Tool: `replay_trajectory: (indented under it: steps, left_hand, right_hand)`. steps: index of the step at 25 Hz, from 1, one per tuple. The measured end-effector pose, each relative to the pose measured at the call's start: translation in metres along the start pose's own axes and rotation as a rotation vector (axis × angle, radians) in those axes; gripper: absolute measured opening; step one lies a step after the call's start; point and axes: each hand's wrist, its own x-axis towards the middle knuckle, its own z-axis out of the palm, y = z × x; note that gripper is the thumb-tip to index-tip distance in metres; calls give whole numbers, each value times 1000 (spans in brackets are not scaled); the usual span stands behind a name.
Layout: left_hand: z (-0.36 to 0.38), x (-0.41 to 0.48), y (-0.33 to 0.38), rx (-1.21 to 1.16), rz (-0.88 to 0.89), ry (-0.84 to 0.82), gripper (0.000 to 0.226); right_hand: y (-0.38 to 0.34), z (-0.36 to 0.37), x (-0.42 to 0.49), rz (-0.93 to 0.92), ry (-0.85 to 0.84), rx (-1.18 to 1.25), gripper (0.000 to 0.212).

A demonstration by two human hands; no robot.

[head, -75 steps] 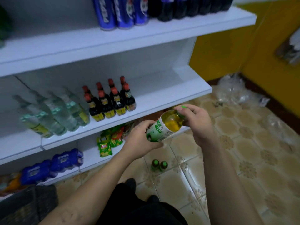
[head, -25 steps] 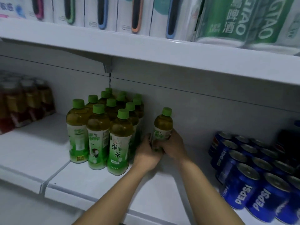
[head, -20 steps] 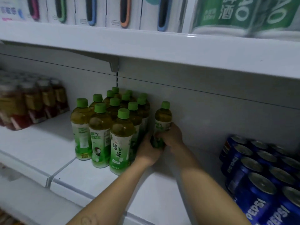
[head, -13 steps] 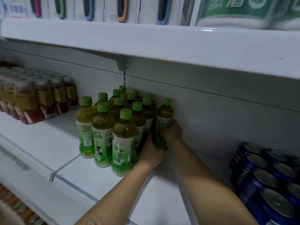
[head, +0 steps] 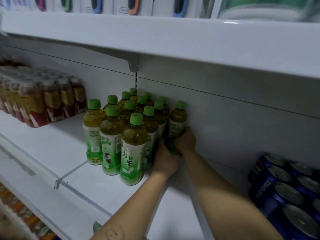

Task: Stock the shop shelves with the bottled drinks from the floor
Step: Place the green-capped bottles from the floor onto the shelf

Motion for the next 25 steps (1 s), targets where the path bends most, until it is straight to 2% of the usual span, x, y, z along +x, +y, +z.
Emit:
replay_trajectory:
  steps: [6, 9, 14, 18, 22, 25]
  left_hand:
    - [1, 0, -3, 1, -11, -15, 80]
    - [-2, -5, -2, 5, 10, -57, 81]
    - [-20, -39, -8, -11, 61, -161, 78]
    - [-38, -77, 2, -74, 104, -286, 75]
    - [-54, -123, 9, -75, 297, -478, 68]
    - [-56, -171, 4, -129, 369, -611, 57]
  right_hand:
    - [-2, -11, -15, 50, -145, -127, 66]
    - [-1, -17, -32, 135, -113, -56, 73]
    - [-7, -28, -74, 127, -38, 34, 64]
    - [-7, -46, -123, 137, 135, 53, 49]
    - [3, -71, -205, 132, 316, 173, 28]
    - [20, -87, -274, 188, 436, 212, 19]
